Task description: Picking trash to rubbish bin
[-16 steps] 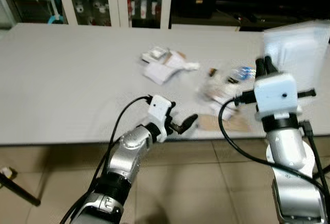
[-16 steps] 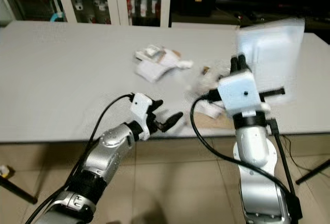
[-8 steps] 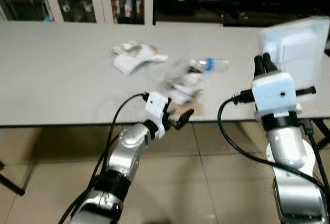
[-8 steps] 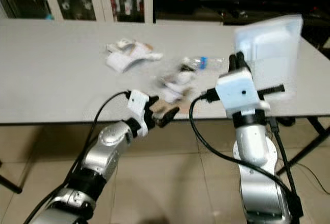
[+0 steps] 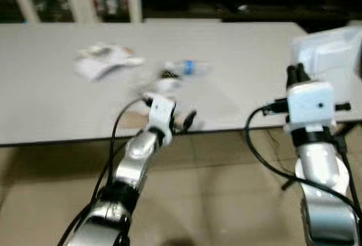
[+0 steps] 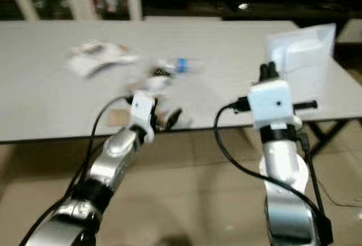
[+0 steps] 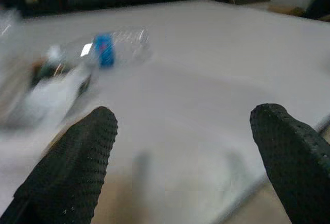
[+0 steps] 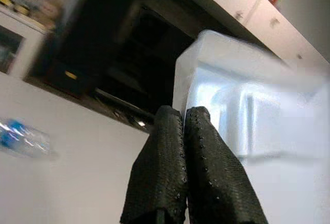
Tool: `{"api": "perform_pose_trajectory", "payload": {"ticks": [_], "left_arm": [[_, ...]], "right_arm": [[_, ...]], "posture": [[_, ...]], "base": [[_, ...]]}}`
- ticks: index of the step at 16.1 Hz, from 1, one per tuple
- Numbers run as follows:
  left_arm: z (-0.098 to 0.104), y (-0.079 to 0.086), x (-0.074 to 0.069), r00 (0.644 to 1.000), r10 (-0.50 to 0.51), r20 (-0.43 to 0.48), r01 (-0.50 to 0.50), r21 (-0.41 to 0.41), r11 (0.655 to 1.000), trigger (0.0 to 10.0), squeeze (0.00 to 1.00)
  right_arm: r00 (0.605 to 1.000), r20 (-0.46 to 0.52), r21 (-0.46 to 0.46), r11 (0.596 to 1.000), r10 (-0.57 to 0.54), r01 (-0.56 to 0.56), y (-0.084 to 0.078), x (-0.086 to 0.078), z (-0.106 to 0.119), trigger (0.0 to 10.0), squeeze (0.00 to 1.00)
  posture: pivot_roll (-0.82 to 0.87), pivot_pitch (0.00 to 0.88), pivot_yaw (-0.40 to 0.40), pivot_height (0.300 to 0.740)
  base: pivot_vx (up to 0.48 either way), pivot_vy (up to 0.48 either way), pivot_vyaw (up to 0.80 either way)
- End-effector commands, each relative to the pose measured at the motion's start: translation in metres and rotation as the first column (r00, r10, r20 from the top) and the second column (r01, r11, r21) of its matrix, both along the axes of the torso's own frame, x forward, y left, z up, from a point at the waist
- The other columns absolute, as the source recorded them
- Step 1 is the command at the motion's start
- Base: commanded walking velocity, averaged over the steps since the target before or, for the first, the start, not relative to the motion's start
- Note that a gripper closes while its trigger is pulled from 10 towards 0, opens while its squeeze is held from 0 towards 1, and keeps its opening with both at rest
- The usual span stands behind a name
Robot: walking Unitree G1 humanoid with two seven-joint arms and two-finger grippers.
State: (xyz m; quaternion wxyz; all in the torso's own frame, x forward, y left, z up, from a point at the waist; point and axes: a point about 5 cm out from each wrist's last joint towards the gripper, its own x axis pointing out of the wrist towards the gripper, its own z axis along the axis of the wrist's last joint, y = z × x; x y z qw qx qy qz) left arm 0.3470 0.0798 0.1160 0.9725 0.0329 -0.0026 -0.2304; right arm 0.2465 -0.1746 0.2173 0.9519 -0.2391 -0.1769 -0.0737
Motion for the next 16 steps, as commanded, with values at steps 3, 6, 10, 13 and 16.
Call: {"api": "perform_pose_trajectory", "payload": {"ticks": [3,6,10,13,16], "left_arm": [[0.01,0.029,0.009,0.98,0.176,0.089,-0.182,0.058,0.982,10.0,0.0],[0.003,0.04,0.008,0.963,0.25,0.097,-0.258,0.086,0.962,10.0,0.0],[-0.006,0.044,0.004,0.956,0.283,0.08,-0.29,0.098,0.952,10.0,0.0],[-0.009,0.039,0.004,0.962,0.268,0.056,-0.273,0.09,0.958,10.0,0.0],[-0.012,0.028,0.001,0.976,0.215,0.028,-0.216,0.065,0.974,10.0,0.0]], "right_arm": [[0.998,-0.043,0.056,0.997,-0.044,0.047,-0.013,-0.004,-0.011,10.0,0.0],[0.998,-0.051,0.06,0.997,-0.042,0.045,-0.015,-0.003,-0.014,10.0,0.0],[0.999,-0.05,0.062,0.998,-0.021,0.025,-0.012,-0.001,-0.015,10.0,0.0],[0.999,-0.047,0.064,0.998,-0.013,0.016,-0.011,0.0,-0.015,10.0,0.0],[0.999,-0.044,0.06,0.998,-0.012,0.015,-0.011,0.0,-0.013,10.0,0.0]], "posture": [[0.13,0.049,-0.04,0.74],[0.14,0.051,-0.039,0.74],[0.14,0.059,-0.033,0.74],[0.14,0.063,-0.033,0.74],[0.13,0.068,-0.035,0.74]], "base": [[0.0,0.0,0.0],[0.0,0.0,0.15],[0.0,0.0,0.8],[0.0,0.0,0.27],[0.0,0.0,0.0]]}}
